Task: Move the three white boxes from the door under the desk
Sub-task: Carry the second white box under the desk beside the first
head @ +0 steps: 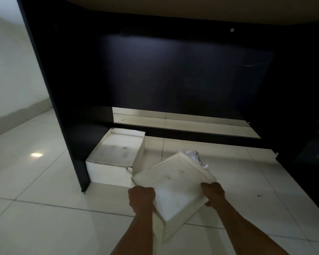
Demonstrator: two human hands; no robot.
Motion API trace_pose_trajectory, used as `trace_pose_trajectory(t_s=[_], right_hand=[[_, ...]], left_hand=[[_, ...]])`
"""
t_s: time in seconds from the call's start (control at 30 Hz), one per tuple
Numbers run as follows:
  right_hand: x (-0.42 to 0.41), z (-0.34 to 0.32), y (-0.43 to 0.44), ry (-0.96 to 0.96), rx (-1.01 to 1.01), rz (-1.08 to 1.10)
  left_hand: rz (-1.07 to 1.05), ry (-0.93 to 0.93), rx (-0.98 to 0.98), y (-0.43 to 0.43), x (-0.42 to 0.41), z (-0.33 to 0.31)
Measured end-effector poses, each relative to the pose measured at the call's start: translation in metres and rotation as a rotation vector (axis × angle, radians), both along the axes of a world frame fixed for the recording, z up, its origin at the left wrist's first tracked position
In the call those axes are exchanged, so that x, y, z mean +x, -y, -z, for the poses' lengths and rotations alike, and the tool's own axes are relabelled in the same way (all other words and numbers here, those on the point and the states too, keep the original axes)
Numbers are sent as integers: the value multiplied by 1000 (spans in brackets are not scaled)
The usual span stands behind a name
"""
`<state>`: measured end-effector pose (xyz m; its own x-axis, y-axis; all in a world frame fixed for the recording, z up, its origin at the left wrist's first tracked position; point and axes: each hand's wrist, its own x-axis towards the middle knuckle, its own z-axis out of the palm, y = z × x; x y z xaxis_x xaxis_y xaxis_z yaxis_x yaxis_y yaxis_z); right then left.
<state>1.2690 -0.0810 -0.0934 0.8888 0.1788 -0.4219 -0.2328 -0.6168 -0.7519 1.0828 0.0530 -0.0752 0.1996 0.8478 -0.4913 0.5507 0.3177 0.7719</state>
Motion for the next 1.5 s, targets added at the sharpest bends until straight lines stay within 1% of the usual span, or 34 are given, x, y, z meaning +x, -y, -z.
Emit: trace_pose_trajectory(t_s=[0.07,0.17,0.23,0.27,0.33,0.4,0.43,0.5,0.7,0.77,0.83,1.0,1.2,1.33,1.5], right_hand=[[-8,0,-4,-168,174,-73],[-16,0,-15,-137,207,-214],[-21,-5,-20,-172,204,-285],[-24,-6,-22,-231,173,-336],[-29,-10,-27,-407,127,-415],[-31,-10,-34,-544,199,-434],[-28,-8,-39,-561,258,-422],[-24,-4,-49,-527,339,-375],[-2,7,-74,-456,417,-315],[4,8,-81,-435,438,-303],[9,7,-86,-416,442,-308],[22,4,-99,-369,423,-307],[34,7,-108,-355,407,-299],[40,11,-114,-336,406,-297],[47,12,-121,-332,419,-296]], left_hand=[[-91,131,-103,14,3,3],[-238,224,-188,32,9,3],[-284,281,-205,36,16,-1],[-310,309,-224,35,20,-3],[-367,313,-269,26,27,-7],[-405,325,-295,15,33,-7],[-410,333,-288,10,37,-5],[-408,331,-269,3,44,-3],[-326,317,-225,-17,63,9],[-359,351,-241,-22,70,10],[-397,390,-258,-28,76,8],[-396,478,-264,-39,91,12],[-301,454,-223,-47,101,17],[-284,453,-201,-52,106,24],[-373,497,-213,-57,116,26]])
